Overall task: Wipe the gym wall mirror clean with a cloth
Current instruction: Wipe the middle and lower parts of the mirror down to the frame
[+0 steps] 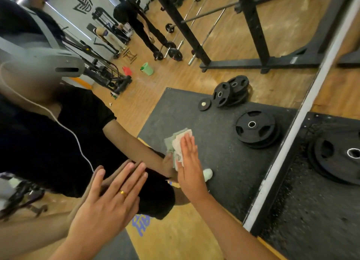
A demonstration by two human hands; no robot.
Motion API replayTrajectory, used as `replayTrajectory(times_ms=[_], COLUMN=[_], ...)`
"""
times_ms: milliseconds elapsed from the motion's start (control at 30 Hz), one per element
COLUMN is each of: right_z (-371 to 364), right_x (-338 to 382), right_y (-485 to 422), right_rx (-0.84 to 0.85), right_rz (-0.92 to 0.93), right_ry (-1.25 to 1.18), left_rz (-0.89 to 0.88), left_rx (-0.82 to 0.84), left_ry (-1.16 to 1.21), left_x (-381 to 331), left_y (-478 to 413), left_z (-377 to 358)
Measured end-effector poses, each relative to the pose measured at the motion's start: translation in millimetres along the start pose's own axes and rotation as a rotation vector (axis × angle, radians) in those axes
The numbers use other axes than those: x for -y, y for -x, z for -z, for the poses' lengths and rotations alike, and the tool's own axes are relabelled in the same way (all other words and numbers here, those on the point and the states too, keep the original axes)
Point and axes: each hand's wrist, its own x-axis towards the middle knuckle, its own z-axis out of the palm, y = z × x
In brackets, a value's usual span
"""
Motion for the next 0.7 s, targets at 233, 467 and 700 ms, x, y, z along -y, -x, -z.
replayTrajectory(times_ms=[233,467,700], right_z=[25,28,14], right_x=[-115,-2,27], right_y=[32,-37,-52], right_rx=[-0.297,-0.264,-0.075], right_rz=[-0.975,-0.464,0.028], right_ry=[-0.214,-0.309,-0.062], left_rz=[-0.015,-0.037,-0.02], left_rx=[-0.052,-0.042,-0.015], left_ry=[0.073,0.011,0.045], left_x=[3,3,-1], left_y=[-1,-1,-4], left_z=[-14,-7,-1])
